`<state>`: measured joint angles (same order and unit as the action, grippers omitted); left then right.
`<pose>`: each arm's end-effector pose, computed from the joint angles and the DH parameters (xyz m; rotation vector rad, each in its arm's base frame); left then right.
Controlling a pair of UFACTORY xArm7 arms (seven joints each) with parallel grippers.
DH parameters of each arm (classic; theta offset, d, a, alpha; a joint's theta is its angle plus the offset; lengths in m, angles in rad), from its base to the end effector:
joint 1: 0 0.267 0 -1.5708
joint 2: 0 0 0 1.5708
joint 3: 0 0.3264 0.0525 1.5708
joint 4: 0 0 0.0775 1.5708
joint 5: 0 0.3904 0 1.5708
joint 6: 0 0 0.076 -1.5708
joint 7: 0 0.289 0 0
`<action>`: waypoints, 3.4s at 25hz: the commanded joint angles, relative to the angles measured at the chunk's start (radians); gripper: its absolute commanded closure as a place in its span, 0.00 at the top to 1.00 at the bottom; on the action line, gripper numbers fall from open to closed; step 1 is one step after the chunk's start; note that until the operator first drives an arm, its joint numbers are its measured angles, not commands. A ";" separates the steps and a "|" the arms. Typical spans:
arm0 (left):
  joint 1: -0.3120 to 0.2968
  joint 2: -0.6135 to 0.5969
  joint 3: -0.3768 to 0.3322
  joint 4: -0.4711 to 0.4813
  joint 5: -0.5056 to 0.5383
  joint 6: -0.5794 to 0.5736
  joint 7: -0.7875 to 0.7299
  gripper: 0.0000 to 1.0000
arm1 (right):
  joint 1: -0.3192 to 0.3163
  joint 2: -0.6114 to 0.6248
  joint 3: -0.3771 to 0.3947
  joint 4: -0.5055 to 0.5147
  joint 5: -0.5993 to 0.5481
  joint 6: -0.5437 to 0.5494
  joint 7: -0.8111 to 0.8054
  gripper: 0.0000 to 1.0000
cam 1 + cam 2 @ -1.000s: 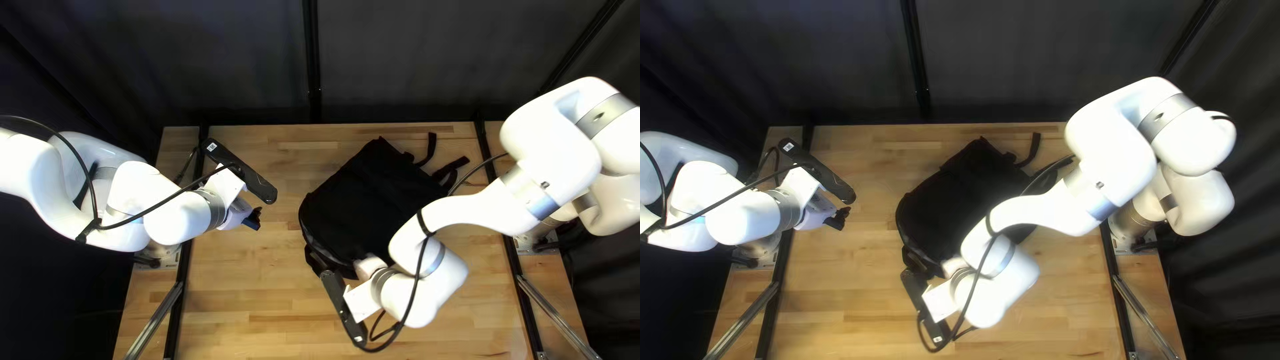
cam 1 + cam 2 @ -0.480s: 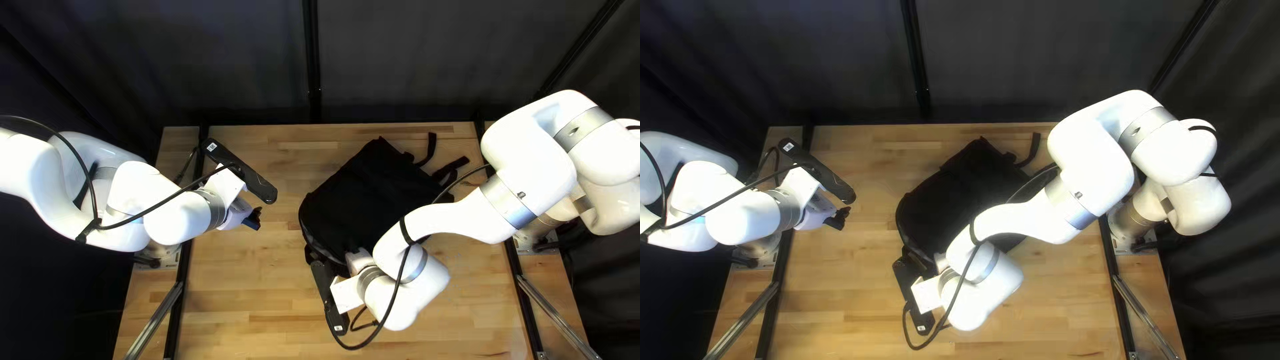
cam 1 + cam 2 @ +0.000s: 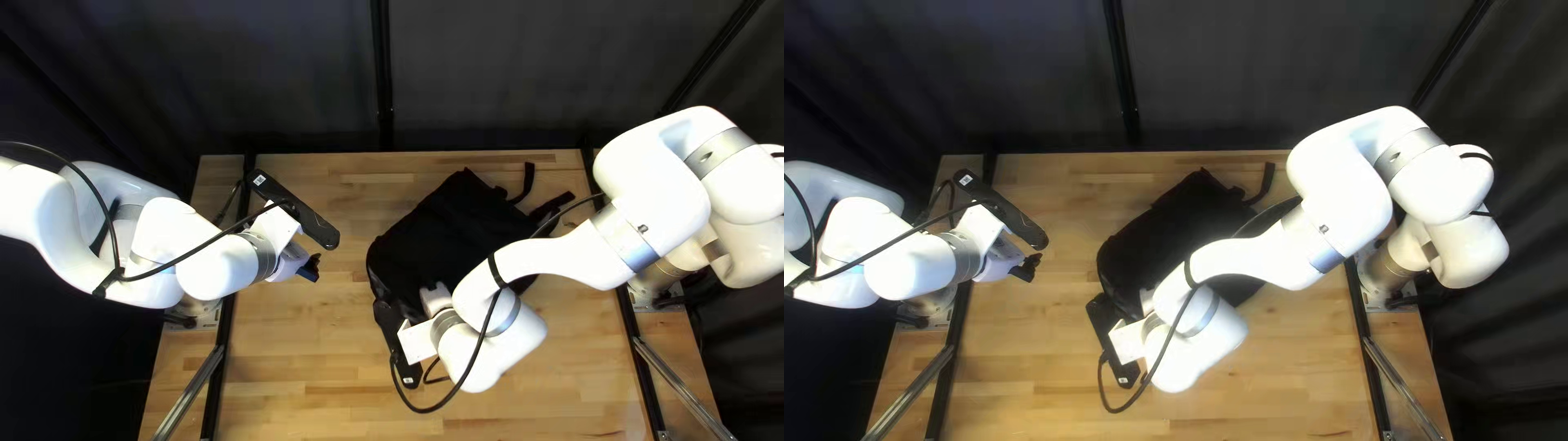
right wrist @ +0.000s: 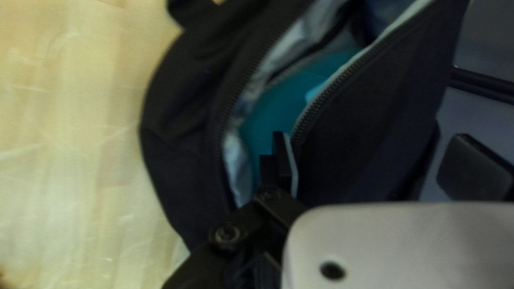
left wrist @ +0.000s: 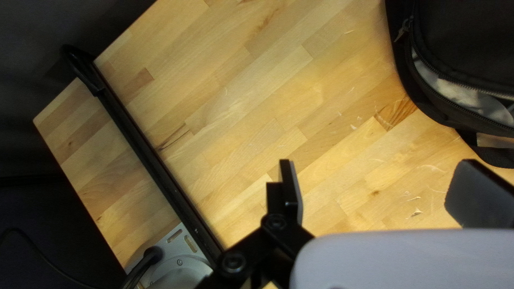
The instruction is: Remove a lunch box from a kids backpack
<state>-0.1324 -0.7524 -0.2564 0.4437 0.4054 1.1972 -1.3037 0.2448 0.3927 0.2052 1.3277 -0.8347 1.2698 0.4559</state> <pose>0.3074 0.0096 0.2123 -2.4662 -1.0837 -0.5221 0.5836 0.0744 0.1380 2.3692 0.4588 0.0333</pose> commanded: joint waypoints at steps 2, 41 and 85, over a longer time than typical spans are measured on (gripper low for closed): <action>0.000 0.000 0.000 0.000 0.000 0.000 0.000 1.00 | -0.015 -0.063 -0.007 -0.067 -0.003 0.001 -0.007 1.00; 0.000 0.000 0.000 0.000 0.000 0.000 0.000 1.00 | -0.185 -0.402 -0.105 -0.459 0.053 -0.305 0.049 0.00; 0.000 0.000 0.000 0.000 0.000 0.000 0.000 1.00 | -0.260 -0.664 -0.171 -0.736 0.051 -0.309 0.179 0.00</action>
<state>-0.1324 -0.7524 -0.2564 0.4436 0.4054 1.1971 -1.3037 -0.0165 -0.2540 0.0303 0.6111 -0.7787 0.9636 0.6258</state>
